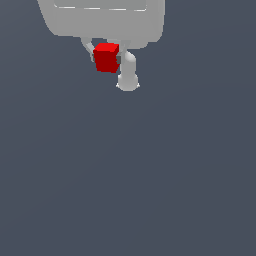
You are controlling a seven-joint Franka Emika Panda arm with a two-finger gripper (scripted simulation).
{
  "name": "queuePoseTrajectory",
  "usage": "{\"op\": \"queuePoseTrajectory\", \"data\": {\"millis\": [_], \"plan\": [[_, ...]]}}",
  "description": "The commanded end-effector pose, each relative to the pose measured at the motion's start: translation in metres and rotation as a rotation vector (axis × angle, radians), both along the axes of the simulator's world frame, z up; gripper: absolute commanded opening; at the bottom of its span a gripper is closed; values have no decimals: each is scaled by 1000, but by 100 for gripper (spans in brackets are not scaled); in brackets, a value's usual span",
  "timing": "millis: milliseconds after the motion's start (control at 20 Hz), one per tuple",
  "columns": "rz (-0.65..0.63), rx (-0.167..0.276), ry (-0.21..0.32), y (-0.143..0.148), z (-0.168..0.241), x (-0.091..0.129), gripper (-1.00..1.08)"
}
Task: Pick up the red cube and move it to a goal position.
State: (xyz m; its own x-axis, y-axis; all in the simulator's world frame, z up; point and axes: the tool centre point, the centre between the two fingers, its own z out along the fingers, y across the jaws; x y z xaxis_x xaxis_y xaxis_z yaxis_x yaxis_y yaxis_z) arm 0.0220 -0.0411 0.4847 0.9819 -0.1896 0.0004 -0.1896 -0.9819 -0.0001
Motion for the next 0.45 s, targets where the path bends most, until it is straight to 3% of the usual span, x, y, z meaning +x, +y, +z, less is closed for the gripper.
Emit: {"op": "queuePoseTrajectory", "data": {"millis": [0, 400], "plan": [[0, 0, 0, -1, 8, 0, -100], [0, 0, 0, -3, 15, 1, -100]]}}
